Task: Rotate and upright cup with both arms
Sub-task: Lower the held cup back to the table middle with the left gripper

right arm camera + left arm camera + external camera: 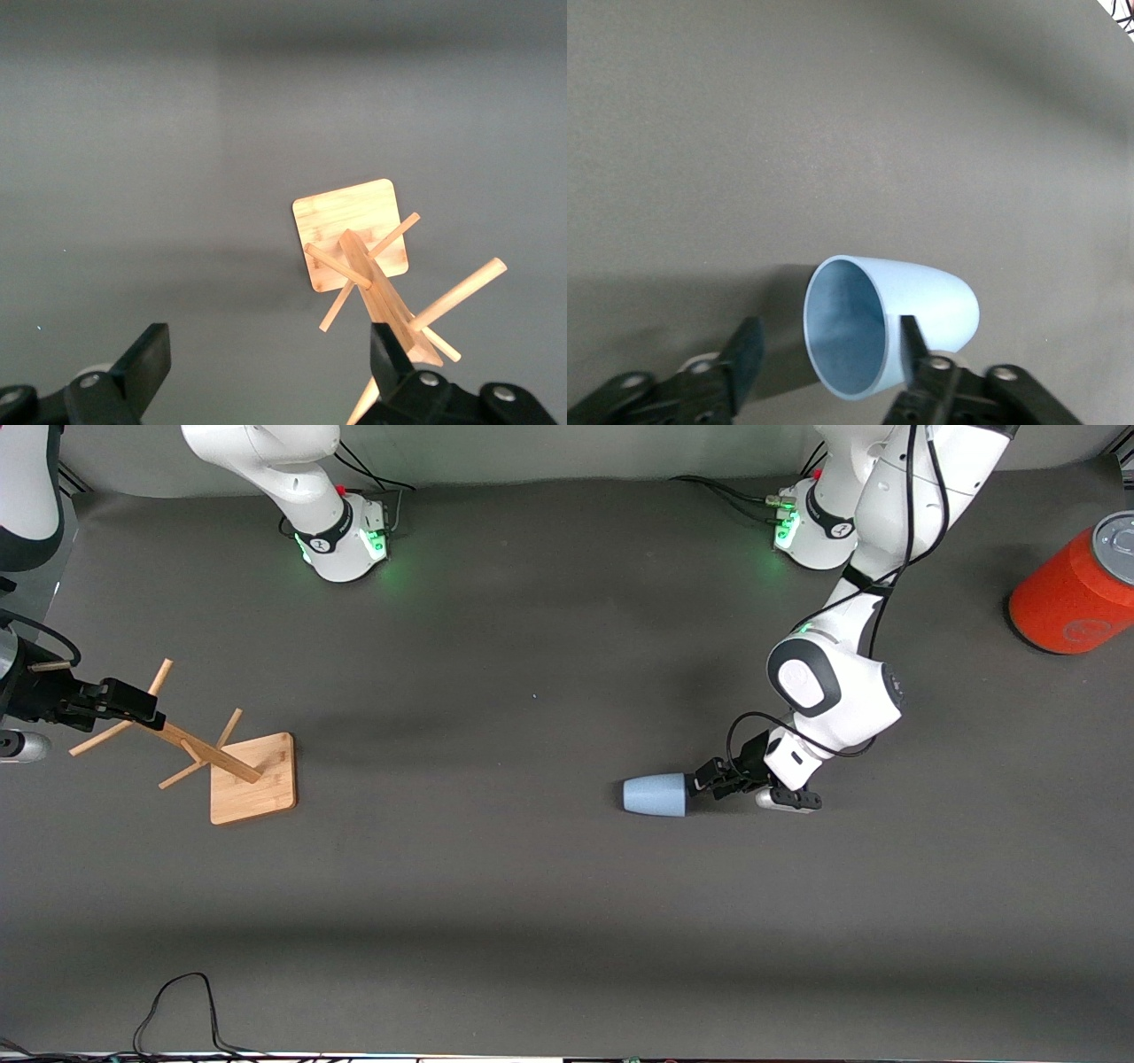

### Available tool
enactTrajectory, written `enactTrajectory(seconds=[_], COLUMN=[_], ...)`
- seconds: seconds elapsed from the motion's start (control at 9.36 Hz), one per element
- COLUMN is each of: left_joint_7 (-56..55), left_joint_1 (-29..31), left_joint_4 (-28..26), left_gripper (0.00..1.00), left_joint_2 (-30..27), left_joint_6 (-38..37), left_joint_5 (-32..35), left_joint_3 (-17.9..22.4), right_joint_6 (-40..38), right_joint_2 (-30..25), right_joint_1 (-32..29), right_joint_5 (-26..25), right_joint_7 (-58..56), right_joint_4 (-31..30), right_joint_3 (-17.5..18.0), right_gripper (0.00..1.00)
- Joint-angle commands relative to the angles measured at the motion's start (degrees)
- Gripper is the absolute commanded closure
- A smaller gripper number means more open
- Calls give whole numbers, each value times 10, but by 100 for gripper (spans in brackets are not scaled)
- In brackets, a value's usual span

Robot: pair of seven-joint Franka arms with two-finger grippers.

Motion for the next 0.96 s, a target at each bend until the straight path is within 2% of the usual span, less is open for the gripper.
enactTrajectory(seconds=[0.0, 0.43, 0.64, 0.85], left_joint_7=[19, 0, -131, -201], left_joint_1=[-6, 0, -21, -57], left_joint_4=[-2, -1, 1, -4], left_gripper=[0, 0, 0, 2], left_joint_2=[-6, -8, -11, -9], left_joint_6=[20, 17, 29, 89], left_joint_5=[-25, -29, -31, -31], left_joint_3=[1, 0, -7, -13], right_joint_6=[-3, -3, -3, -2], right_joint_2=[-3, -3, -3, -3], right_joint_1=[3, 3, 3, 3], right_joint_5=[-6, -6, -6, -6], right_joint_7=[-12, -12, -12, -12], right_joint_4=[-3, -3, -3, -3], right_joint_3=[-3, -4, -4, -4], right_gripper=[0, 0, 0, 0])
